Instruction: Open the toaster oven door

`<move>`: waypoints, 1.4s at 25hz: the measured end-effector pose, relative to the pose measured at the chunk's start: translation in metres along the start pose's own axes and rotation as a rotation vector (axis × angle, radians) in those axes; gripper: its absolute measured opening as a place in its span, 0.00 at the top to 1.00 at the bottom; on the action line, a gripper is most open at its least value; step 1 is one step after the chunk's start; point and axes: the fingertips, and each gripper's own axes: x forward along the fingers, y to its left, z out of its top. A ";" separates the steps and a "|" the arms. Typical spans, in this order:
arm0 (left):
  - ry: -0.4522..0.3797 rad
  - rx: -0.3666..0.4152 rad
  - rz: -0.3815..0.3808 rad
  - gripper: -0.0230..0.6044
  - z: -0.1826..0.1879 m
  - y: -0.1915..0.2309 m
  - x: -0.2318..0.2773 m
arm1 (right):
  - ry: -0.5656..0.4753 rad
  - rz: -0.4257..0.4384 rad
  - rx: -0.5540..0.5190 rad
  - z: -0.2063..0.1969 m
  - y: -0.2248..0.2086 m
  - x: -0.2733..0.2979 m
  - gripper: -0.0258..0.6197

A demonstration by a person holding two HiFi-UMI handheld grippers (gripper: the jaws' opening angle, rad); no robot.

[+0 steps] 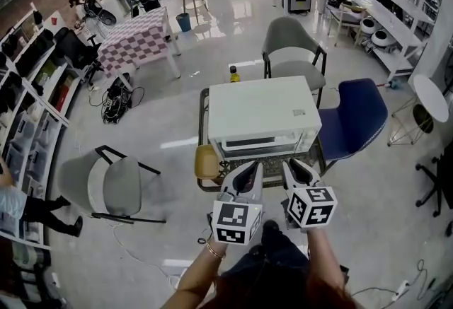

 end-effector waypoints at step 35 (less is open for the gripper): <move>0.101 -0.017 0.018 0.94 -0.021 0.028 0.101 | 0.188 0.077 0.498 -0.066 -0.072 0.111 0.68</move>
